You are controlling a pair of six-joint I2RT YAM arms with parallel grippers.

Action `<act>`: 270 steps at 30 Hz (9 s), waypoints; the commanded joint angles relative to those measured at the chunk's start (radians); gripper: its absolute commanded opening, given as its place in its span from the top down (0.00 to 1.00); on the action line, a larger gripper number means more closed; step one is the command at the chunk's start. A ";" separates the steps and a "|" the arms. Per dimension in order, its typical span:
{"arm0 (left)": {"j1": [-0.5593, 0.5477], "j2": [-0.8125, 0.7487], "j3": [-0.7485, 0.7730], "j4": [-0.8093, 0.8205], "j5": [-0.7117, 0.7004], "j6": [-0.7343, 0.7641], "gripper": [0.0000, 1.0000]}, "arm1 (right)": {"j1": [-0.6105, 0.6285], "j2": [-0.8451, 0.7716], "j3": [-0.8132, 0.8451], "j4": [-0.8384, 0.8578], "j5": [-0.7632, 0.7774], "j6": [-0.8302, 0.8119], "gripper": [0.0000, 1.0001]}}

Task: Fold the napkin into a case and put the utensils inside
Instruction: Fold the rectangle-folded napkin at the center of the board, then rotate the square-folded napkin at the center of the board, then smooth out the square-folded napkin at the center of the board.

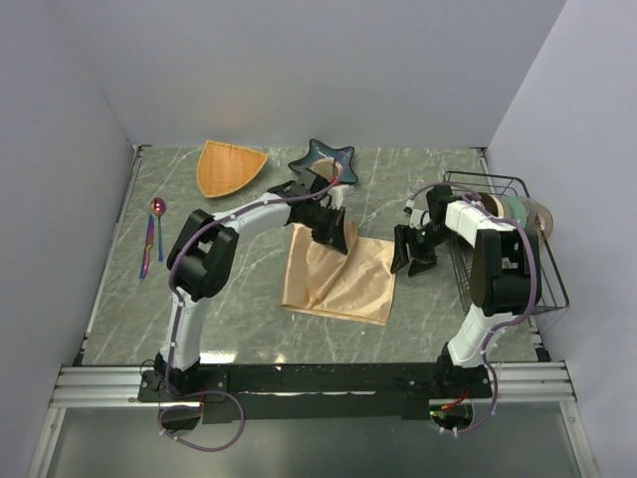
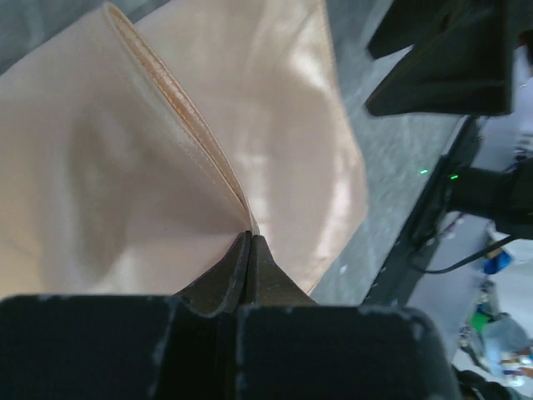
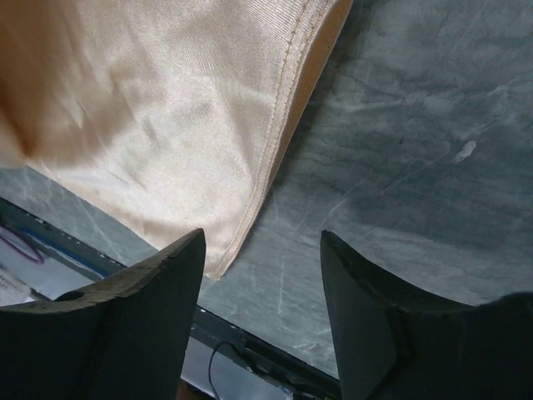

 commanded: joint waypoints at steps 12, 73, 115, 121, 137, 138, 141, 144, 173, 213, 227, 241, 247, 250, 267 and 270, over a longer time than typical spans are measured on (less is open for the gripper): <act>-0.111 0.148 0.204 0.115 0.160 -0.210 0.86 | -0.072 0.001 0.013 0.039 -0.117 0.136 0.27; 0.318 -0.567 -0.390 -0.245 -0.068 0.761 0.30 | 0.204 -0.039 0.042 -0.082 -0.238 -0.007 0.33; 0.077 -0.412 -0.450 -0.389 -0.153 0.983 0.74 | 0.212 0.113 -0.055 0.016 -0.273 0.035 0.91; 0.077 -0.538 -0.548 -0.385 -0.228 1.126 0.73 | 0.215 0.105 -0.053 0.005 -0.275 0.027 0.92; -0.159 -0.805 -0.817 0.128 -0.505 0.823 0.41 | 0.225 0.050 -0.062 -0.018 -0.249 0.030 0.69; -0.172 -0.785 -0.818 0.134 -0.528 0.820 0.41 | 0.227 0.049 -0.061 -0.021 -0.249 0.030 0.69; -0.222 -0.752 -0.824 0.158 -0.568 0.827 0.41 | 0.225 0.046 -0.049 -0.030 -0.255 0.029 0.68; -0.263 -0.709 -0.821 0.160 -0.584 0.830 0.41 | 0.230 0.046 -0.044 -0.041 -0.270 0.022 0.68; -0.305 -0.696 -0.809 0.040 -0.558 0.878 0.91 | 0.274 0.049 -0.015 -0.099 -0.301 -0.008 1.00; -0.052 -0.894 -0.860 -0.062 -0.418 1.011 0.37 | 0.199 0.073 0.158 0.020 -0.042 0.079 0.41; 0.326 -0.554 -0.424 -0.010 -0.225 0.654 0.29 | 0.219 0.343 0.436 0.036 -0.069 0.182 0.37; 0.331 -0.093 -0.068 -0.070 -0.054 0.451 0.55 | 0.306 0.435 0.523 0.093 -0.105 0.150 0.59; 0.386 -0.245 -0.313 -0.030 0.002 0.411 0.56 | 0.389 0.490 0.620 0.100 -0.117 0.111 0.59; 0.458 -0.377 -0.442 0.016 0.050 0.372 0.55 | 0.422 0.523 0.687 0.090 -0.120 0.090 0.58; 0.507 -0.662 -0.681 0.289 0.424 0.023 0.36 | 0.417 0.201 0.610 0.068 -0.120 0.070 0.24; 0.499 -0.577 -0.686 0.290 0.508 -0.001 0.42 | 0.422 0.139 0.450 0.120 -0.339 0.200 0.27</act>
